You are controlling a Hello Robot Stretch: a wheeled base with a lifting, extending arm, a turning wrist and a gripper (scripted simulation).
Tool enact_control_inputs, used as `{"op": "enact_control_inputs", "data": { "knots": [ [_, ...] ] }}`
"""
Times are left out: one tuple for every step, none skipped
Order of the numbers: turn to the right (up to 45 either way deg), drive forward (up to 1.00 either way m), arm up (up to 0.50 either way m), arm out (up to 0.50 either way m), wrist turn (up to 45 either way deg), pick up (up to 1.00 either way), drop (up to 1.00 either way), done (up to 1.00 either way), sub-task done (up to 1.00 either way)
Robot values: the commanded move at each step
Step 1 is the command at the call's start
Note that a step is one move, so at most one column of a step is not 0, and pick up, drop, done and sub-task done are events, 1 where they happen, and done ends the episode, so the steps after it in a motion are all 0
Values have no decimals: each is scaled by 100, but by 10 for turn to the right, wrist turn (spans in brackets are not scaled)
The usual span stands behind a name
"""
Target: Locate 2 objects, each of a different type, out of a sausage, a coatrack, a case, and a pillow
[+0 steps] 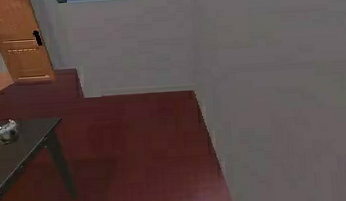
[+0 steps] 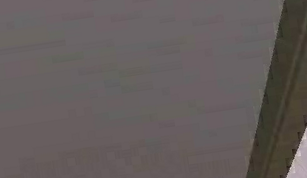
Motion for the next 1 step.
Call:
{"op": "enact_control_inputs", "data": {
  "knots": [
    [-450,0,0,0,0,0,0,0,0]
  ]
}}
